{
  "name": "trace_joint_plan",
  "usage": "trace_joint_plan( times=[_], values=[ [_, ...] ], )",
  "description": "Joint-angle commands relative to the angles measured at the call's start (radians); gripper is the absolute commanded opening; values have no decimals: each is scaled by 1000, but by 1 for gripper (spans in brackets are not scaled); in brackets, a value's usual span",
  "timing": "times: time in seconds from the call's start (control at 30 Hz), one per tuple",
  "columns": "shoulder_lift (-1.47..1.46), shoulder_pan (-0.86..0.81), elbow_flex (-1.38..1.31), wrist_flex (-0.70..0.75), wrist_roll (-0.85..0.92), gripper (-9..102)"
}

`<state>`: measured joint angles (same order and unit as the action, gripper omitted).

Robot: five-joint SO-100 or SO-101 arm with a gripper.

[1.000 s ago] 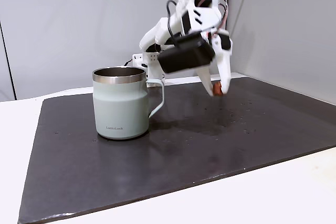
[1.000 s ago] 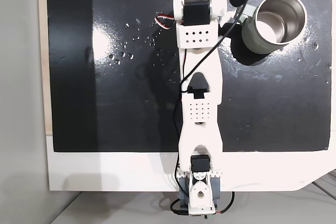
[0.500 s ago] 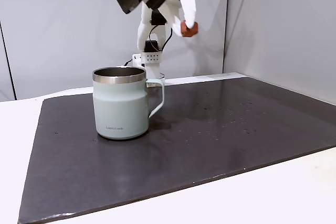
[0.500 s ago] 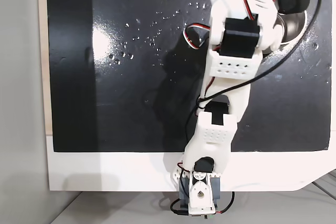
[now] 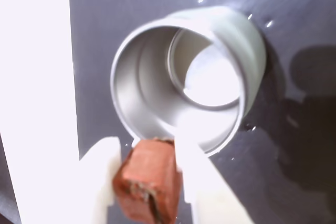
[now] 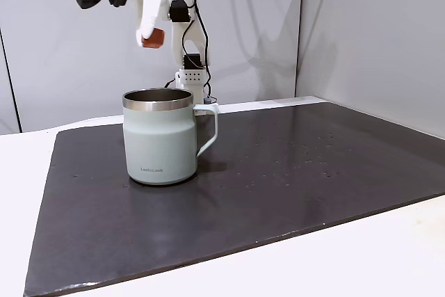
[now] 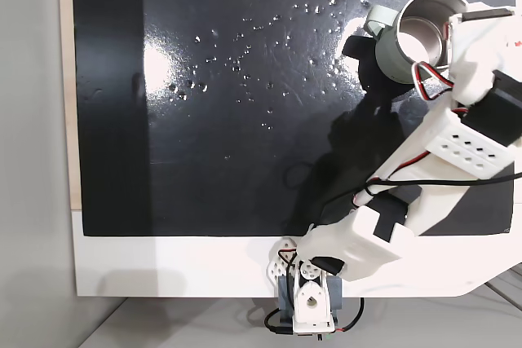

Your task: Grasp a cube and put it in the cup.

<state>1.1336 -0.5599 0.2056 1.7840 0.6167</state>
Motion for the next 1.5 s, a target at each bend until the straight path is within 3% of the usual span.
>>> trace_joint_plan(
  times=[0.0, 0.7, 0.97, 1.47],
  values=[
    [-3, -35, -20, 2, 37, 1],
    [-187, 6, -37, 2, 138, 1],
    [-186, -6, -43, 3, 135, 22],
    [-138, -8, -44, 6, 133, 21]
  ],
)
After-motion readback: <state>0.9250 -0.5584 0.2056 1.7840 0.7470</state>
